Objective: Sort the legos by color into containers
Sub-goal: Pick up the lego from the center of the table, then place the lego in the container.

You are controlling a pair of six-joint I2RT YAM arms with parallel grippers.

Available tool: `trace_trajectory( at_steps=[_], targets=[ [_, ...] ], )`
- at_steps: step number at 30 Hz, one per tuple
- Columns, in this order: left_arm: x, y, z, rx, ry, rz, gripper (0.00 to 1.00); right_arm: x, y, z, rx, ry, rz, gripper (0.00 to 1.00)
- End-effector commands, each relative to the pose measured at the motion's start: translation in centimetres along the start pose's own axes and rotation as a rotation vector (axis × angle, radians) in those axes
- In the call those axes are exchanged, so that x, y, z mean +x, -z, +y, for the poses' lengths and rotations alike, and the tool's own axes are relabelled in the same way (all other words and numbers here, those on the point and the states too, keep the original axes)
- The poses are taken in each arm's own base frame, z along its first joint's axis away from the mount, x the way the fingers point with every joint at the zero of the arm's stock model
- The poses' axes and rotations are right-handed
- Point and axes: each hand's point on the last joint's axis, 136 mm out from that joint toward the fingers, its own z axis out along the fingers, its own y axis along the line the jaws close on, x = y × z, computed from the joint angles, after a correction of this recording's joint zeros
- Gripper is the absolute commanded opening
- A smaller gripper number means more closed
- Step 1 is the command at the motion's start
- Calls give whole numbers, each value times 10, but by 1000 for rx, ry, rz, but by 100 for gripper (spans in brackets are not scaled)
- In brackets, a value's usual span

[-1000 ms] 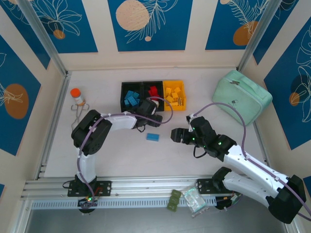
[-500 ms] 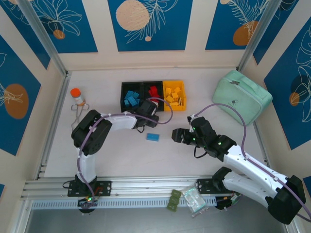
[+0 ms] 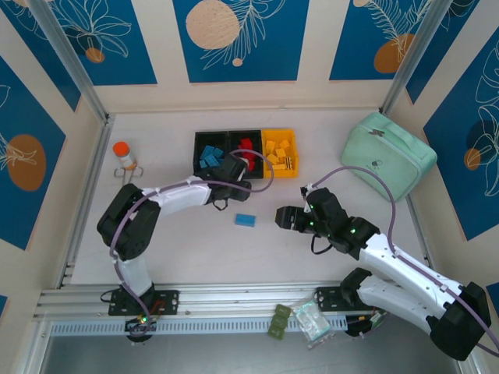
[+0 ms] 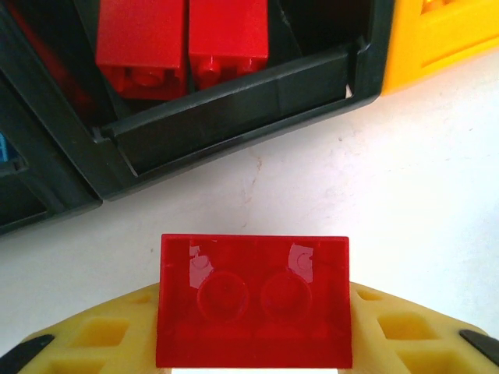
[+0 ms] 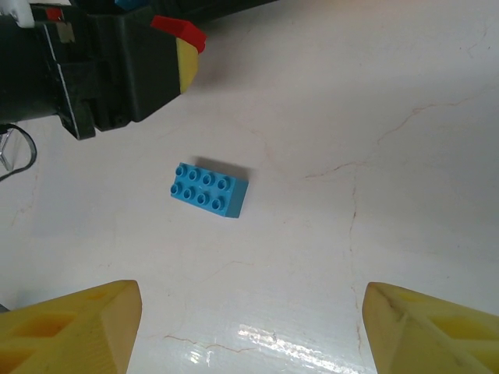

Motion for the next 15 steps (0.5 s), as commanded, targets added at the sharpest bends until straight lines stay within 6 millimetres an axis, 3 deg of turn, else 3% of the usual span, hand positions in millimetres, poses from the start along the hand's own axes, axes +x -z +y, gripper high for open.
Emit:
trace_trajectory(
  at_steps=[1,9,15],
  targets=[
    [-17,21,3,21,67,13,46,1,4,2,-4,-9,2,75],
    [-57,36,15,40,167,14,46,-6,6,8,-7,-2,-7,75],
    [-89,34,19,33,185,5,46,-8,3,9,0,-3,1,75]
  ],
)
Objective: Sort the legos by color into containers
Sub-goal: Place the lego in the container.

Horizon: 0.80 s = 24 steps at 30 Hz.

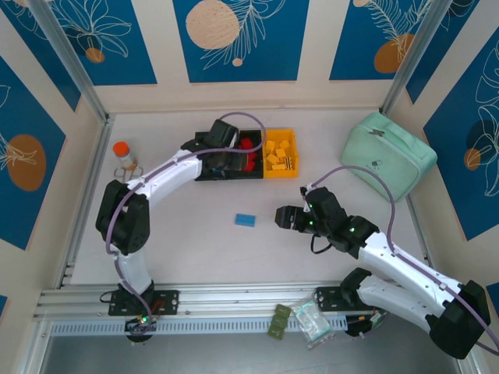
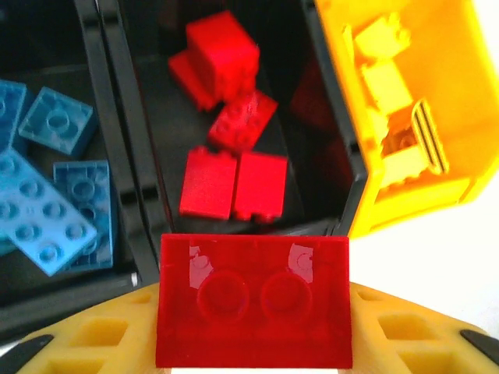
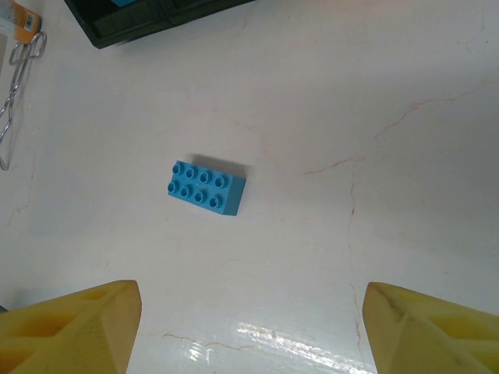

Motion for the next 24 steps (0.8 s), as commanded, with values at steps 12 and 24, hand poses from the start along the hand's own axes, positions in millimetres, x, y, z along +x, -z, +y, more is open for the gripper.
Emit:
trace_trajectory(
  at_steps=[12,24],
  targets=[
    [-26,-49,5,-71,28,104,46,-12,1,10,2,-2,-13,75],
    [-20,-91,13,-121,22,173,48,-11,0,5,10,-10,-10,75]
  ],
)
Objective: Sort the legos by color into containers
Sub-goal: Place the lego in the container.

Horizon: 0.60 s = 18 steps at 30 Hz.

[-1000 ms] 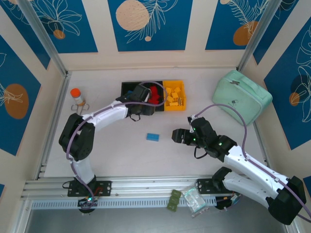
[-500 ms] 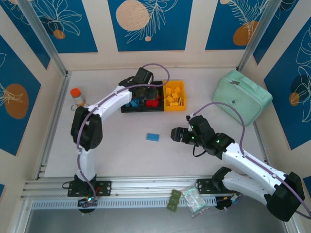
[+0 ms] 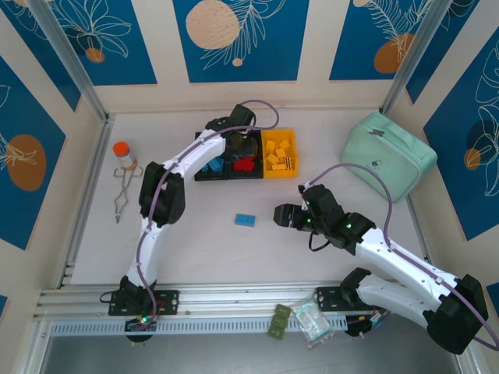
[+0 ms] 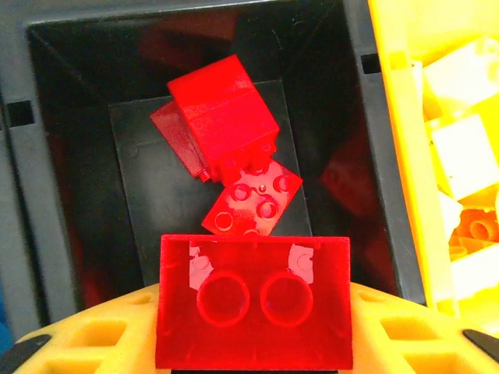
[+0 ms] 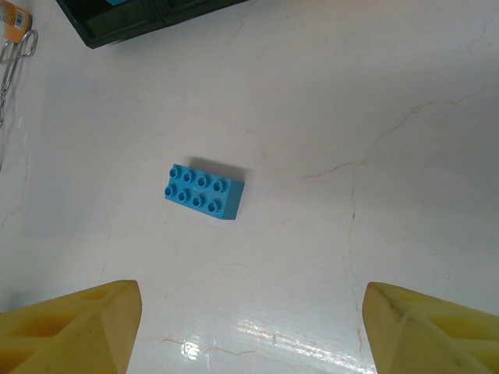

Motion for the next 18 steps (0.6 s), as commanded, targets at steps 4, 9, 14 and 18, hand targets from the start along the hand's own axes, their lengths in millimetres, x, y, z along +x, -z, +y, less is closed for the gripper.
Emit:
trace_trajectory(
  at_steps=[4,9,14,18],
  targets=[
    [7,-16,4,-7,5,52,49,-8,5,2,-4,-12,-20,75],
    [6,-21,1,6,2,58,53,-8,5,3,-7,-13,-20,75],
    [4,-16,-4,18,-2,50,64,-8,4,2,-7,-17,-21,75],
    [1,-5,-7,20,-9,37,66,-7,2,2,-9,-20,-15,75]
  ],
)
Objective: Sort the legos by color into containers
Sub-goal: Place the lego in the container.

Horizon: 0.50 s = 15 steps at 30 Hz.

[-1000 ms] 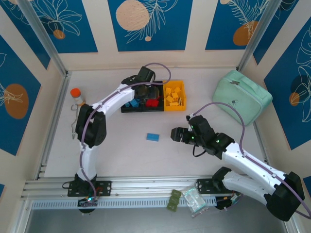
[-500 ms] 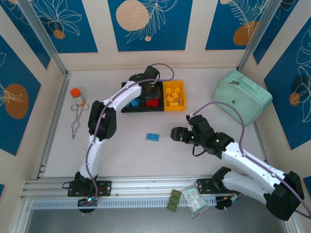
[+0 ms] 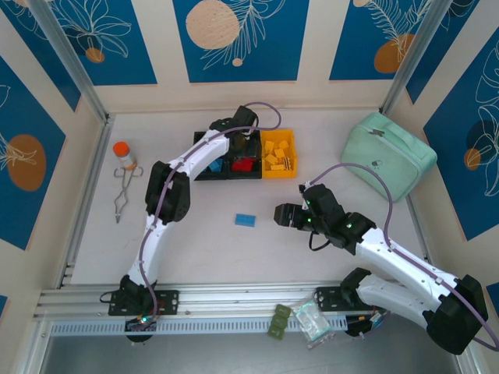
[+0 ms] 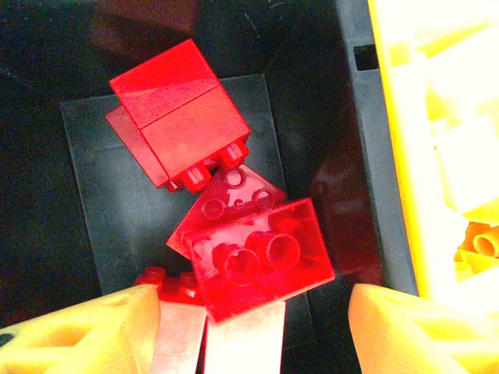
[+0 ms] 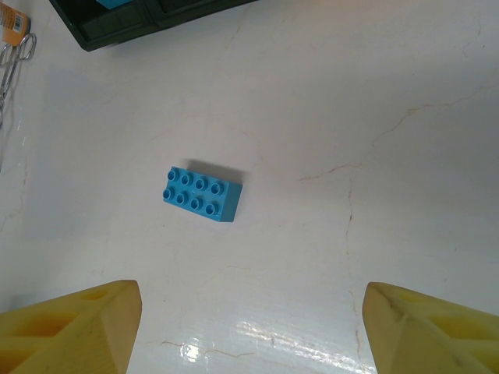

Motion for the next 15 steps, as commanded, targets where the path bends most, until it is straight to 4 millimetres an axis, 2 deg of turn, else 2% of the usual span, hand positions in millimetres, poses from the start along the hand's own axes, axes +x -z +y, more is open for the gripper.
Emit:
trace_trajectory(
  at_steps=[1,7,10,15],
  targets=[
    [-3,16,-2,4,-8,0,66,-5,2,5,-16,-13,-10,75],
    [-6,45,-14,49,-21,-38,66,-3,4,3,-17,-14,-8,75],
    [1,59,-21,74,-39,-40,67,-2,7,3,-16,-10,-12,75],
    [25,76,-27,128,-87,-16,67,3,14,2,-23,4,1,75]
  ],
)
